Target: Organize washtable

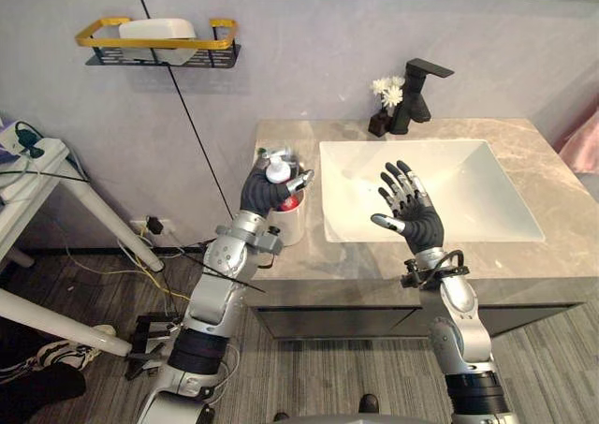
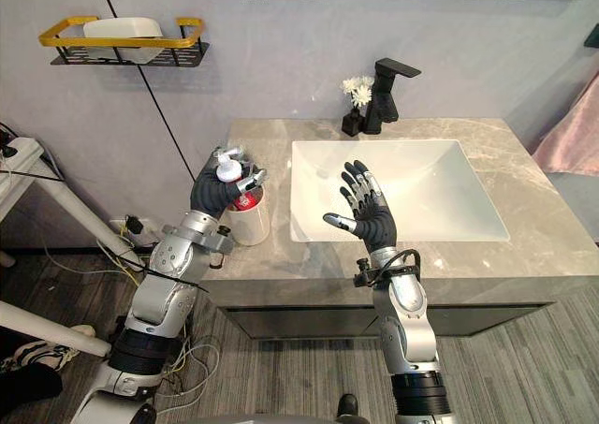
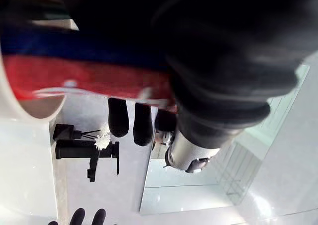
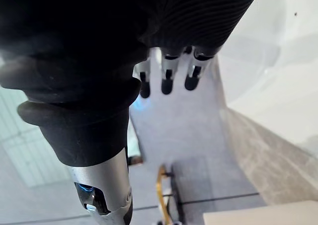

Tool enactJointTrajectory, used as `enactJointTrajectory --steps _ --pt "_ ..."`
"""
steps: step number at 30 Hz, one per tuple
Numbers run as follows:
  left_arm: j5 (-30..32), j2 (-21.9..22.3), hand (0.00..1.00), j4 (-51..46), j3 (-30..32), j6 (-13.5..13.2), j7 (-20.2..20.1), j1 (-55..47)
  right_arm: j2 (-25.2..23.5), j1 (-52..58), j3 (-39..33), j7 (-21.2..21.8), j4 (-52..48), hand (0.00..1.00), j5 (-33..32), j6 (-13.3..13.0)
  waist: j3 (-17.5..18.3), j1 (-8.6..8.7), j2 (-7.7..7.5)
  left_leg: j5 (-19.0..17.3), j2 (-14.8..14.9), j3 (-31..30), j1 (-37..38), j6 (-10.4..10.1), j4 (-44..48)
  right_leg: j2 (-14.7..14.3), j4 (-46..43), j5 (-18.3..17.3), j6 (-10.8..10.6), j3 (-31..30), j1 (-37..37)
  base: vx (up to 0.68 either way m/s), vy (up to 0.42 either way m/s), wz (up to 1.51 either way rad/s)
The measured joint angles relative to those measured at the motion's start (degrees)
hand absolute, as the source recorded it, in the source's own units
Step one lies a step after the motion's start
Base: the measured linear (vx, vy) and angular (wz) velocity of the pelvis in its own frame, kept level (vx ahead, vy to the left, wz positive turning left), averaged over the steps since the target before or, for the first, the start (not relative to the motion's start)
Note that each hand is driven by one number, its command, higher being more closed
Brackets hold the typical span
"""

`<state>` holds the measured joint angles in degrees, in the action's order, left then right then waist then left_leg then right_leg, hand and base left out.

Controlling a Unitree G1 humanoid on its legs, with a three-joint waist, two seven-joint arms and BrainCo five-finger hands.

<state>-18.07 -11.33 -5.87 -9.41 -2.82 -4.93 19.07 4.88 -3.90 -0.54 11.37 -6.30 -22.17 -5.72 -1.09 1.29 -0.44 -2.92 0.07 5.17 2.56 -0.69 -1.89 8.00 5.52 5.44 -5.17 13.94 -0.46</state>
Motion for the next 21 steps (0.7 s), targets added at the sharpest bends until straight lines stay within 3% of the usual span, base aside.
enactJointTrajectory --steps 7,14,17,18,21 --pt "0.8 -1.3 0.0 0.0 1.0 0.0 0.3 3.1 0.0 0.4 -1.8 -0.1 -1.9 0.0 0.0 0.0 -0.5 -0.03 0.68 -0.3 0.0 0.1 0.0 0.1 0.1 0.0 0.0 0.0 0.0 -0.1 0.0 0.0 0.0 0.0" --pt "0.3 -6.5 0.0 -0.3 5.0 -0.7 2.2 12.4 0.2 0.4 -1.7 0.0 -1.9 0.0 0.0 0.0 -0.9 -0.22 1.14 -0.3 0.0 -0.1 0.1 0.1 0.2 0.0 0.0 0.0 0.0 0.1 0.3 -0.02 -0.012 0.01" --pt "-1.8 -10.6 0.0 -1.7 8.9 -2.8 4.5 16.1 0.8 0.7 -1.7 0.0 -1.9 0.0 -0.4 0.0 -0.9 -0.41 1.22 -0.3 0.0 -0.3 0.1 0.1 0.2 0.0 0.0 0.0 0.0 0.2 0.3 -0.01 -0.008 0.02" --pt "-2.6 -12.3 1.0 -3.2 10.1 -3.1 5.2 17.4 1.2 1.1 -1.6 0.1 -1.9 0.0 -0.5 0.0 -0.9 -0.53 1.23 -0.2 0.0 -0.5 0.1 0.1 0.2 0.1 0.0 0.0 0.0 0.4 0.4 0.0 0.0 0.06" --pt "-4.1 -16.2 1.0 -7.4 12.3 -5.8 6.5 19.3 1.2 2.0 -1.7 0.2 -1.9 0.0 -0.4 0.0 -0.9 -0.65 1.25 -0.2 -0.1 -0.9 0.1 0.1 0.2 0.2 0.0 -0.1 0.0 0.9 0.7 0.0 -0.002 0.1"
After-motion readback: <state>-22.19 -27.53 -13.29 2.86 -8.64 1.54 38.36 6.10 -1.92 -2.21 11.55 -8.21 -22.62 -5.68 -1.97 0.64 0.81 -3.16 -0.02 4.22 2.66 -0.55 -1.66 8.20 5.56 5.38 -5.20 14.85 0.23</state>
